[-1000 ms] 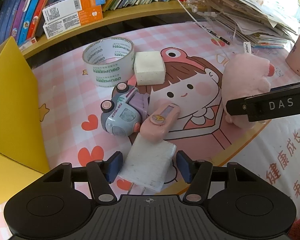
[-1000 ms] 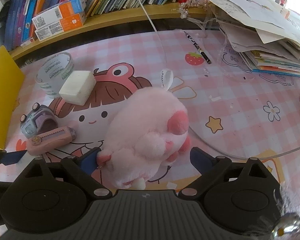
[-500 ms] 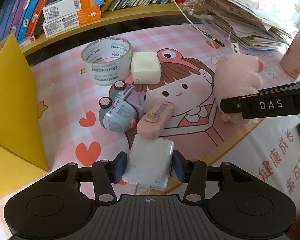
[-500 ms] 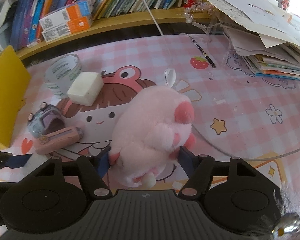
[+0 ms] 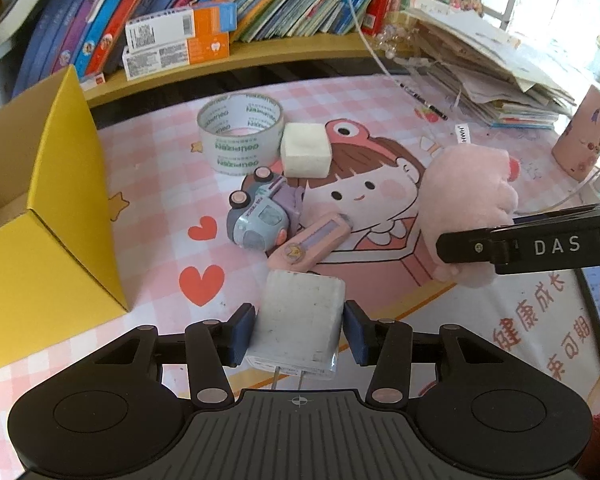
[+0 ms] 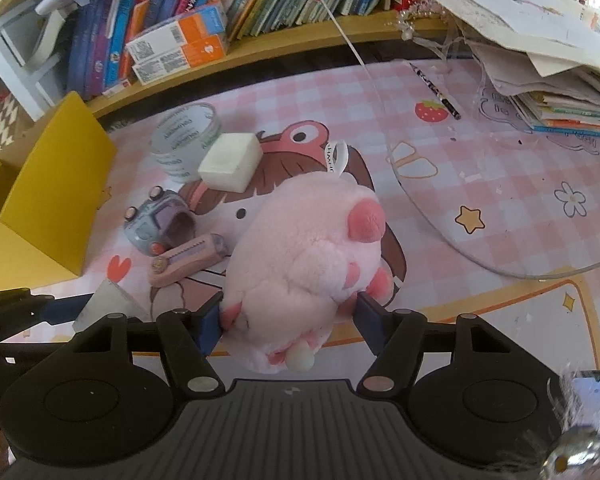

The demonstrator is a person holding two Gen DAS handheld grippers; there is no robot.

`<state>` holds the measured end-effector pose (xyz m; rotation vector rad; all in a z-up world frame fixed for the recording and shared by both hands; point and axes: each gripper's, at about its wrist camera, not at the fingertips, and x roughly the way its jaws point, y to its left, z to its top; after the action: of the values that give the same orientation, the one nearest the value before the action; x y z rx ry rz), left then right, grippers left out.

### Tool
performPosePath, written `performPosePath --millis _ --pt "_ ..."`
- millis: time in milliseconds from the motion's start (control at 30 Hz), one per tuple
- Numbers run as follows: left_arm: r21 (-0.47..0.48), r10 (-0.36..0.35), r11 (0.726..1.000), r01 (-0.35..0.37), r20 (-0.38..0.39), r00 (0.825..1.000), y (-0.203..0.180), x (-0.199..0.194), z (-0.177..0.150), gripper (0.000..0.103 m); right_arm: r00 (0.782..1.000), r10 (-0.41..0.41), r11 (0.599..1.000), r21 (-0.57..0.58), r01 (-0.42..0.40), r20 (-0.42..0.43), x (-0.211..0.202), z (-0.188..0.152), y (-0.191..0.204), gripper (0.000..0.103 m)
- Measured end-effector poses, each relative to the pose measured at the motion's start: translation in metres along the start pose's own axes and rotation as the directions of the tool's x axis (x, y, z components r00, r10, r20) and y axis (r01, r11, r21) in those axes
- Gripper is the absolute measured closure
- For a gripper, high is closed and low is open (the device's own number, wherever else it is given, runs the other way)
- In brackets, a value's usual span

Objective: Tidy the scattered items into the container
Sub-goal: 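Lift the charger and pig and carry both toward the yellow box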

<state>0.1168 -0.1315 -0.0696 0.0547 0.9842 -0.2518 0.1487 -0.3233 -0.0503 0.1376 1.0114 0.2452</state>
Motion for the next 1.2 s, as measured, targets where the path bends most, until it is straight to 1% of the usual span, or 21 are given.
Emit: performPosePath --millis 167,533,833,1200 --pt "0.004 -0.003 1.0 0.003 0.028 1.0 -0.002 -0.013 -0.004 0.057 1.0 0.007 1.0 -0.001 -0.007 0.019 -0.013 -0.005 0.004 0.038" --pt "0.011 -0.011 1.0 0.011 0.055 0.998 -0.005 -0.032 -0.018 0.057 0.999 0.014 1.0 0.001 -0.014 0.029 -0.031 -0.022 0.013 0.038" --pt "0.023 -0.013 1.0 0.011 0.083 0.997 -0.003 -0.045 -0.025 0.057 0.999 -0.019 1.0 -0.022 0.02 0.034 -0.037 -0.031 0.025 0.037" --pt "0.019 -0.031 0.999 0.03 0.1 0.994 0.015 -0.058 -0.039 0.057 0.998 -0.044 0.998 -0.046 0.046 0.035 -0.041 -0.042 0.049 0.037"
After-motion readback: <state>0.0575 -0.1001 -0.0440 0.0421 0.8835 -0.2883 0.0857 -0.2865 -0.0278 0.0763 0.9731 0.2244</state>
